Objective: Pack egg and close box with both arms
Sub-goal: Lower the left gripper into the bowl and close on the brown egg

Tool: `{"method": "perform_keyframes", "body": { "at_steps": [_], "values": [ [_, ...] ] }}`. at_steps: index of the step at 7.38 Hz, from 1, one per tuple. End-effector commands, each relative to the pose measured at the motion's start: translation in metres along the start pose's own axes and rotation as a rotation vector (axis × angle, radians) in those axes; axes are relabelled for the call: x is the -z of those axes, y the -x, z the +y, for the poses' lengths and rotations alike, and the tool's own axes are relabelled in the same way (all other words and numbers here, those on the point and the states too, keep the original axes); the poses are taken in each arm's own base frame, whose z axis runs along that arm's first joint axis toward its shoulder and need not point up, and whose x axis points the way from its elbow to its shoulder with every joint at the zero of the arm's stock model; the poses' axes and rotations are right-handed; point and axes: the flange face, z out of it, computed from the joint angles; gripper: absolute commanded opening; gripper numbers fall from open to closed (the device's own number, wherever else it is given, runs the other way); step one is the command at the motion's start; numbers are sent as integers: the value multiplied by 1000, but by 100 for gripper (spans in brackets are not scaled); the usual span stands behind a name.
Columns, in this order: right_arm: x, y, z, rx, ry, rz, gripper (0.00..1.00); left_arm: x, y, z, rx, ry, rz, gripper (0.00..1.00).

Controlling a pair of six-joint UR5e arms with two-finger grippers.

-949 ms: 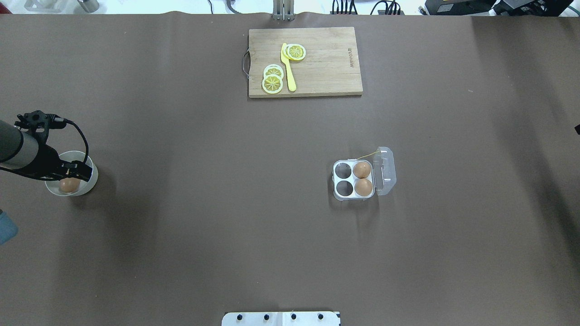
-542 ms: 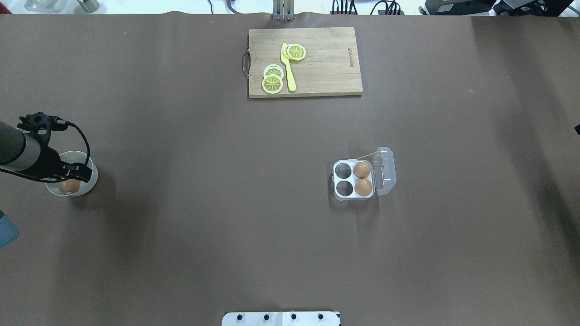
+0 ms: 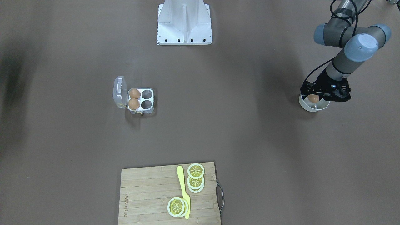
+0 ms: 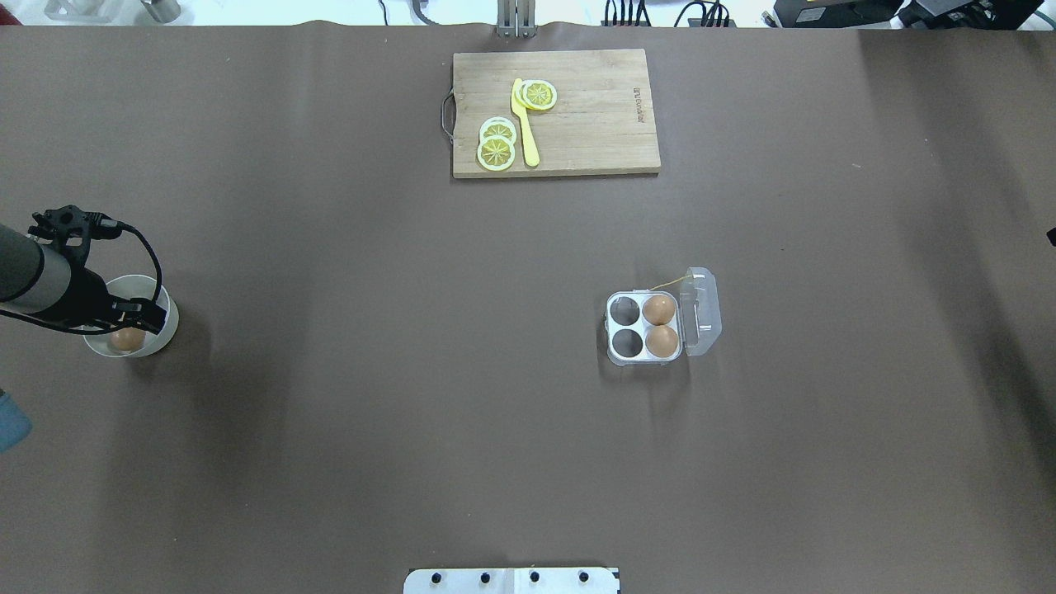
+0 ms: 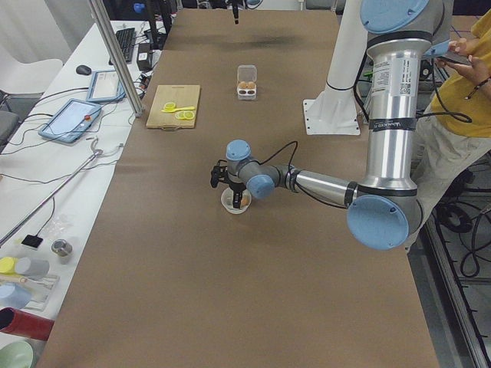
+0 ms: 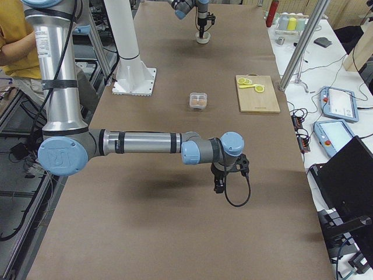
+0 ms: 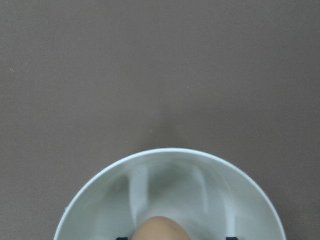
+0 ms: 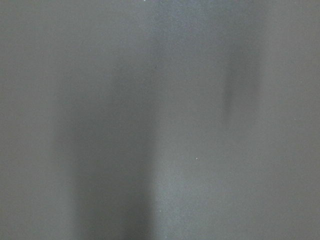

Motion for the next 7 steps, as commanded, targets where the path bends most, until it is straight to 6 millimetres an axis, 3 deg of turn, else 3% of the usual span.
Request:
{"method": "perform_keyframes", "body": {
  "at_steps": [1,3,7],
  "values": [
    [0,-1,1,-4,1,0,100,-3,0,-1,1,3,-2,51],
    [0,0,1,-1,1,-1,100,-4,-1,-2,0,4,-2,42],
    [0,0,1,-1,1,-1,100,12,-14,0,-16,-5,31,41]
  ]
}}
